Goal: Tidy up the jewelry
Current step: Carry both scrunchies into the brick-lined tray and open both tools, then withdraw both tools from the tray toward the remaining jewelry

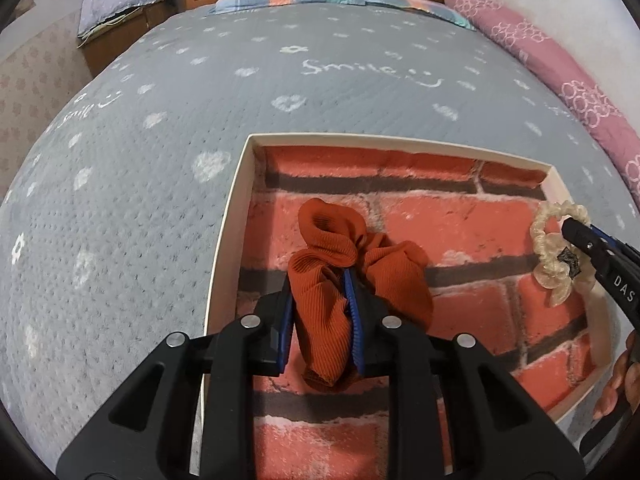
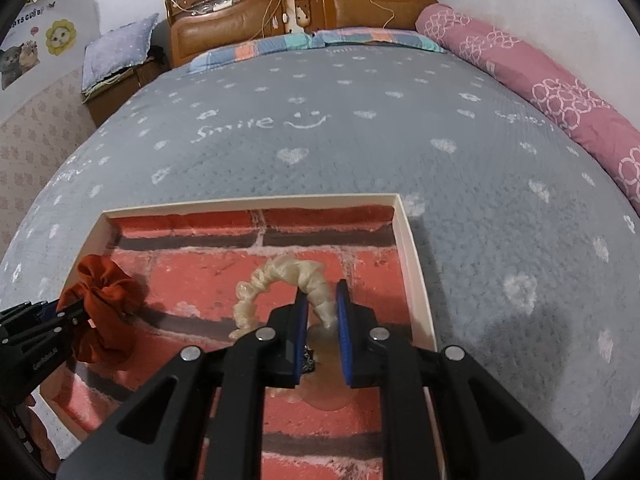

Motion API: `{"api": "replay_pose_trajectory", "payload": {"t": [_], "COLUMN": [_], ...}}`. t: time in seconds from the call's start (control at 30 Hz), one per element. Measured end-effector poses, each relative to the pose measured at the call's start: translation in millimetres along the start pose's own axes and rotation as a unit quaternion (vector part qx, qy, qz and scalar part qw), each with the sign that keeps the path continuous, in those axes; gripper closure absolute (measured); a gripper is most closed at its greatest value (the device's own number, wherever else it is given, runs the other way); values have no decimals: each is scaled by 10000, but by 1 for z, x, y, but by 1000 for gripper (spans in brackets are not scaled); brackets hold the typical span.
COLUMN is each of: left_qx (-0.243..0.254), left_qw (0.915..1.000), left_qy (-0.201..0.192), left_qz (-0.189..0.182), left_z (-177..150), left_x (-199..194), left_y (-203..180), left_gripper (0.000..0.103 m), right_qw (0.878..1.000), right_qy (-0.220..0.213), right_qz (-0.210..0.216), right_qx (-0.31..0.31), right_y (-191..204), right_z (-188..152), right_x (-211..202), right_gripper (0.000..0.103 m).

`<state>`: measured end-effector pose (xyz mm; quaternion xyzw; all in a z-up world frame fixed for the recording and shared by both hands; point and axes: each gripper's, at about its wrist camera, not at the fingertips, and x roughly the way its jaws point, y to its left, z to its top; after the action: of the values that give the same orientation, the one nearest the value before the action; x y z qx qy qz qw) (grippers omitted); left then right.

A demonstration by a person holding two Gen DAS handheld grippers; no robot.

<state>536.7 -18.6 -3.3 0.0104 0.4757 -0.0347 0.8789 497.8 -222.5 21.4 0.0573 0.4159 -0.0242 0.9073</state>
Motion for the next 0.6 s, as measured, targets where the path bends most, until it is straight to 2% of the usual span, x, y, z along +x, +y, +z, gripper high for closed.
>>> {"api": "replay_pose_trajectory", "payload": {"t": [0.2, 0.27, 0.3, 0.37, 0.43, 0.6], "left_qx": [23, 47, 83, 129, 154, 258], "left_qw": [9999, 9999, 9998, 9998, 9998, 9991], "left_qy": [58, 59, 50, -3, -72, -316], "left_qz": [89, 133, 147, 172, 143, 76], "left_z": [-1, -2, -2, -3, -4, -12], "left_x": [7, 6, 5, 2, -5, -35], "left_y": [1, 2, 1, 1, 0, -4], "left_gripper": [76, 72, 66, 59, 47, 31], "right_qw": [9997, 9995, 9994, 9993, 9996, 9998], "right_qy": [231, 286, 315, 336, 254, 125], "right_qz": [-78, -115, -131, -168, -149, -113], "right_qx": [-46, -48, -46, -40, -49, -101], "right_y": [0, -1, -2, -4, -5, -8], "right_z": [-7, -11, -12, -12, -11, -7], "right_x": [15, 18, 19, 18, 11, -14], "right_gripper": [86, 85, 81, 50, 46, 41]}}
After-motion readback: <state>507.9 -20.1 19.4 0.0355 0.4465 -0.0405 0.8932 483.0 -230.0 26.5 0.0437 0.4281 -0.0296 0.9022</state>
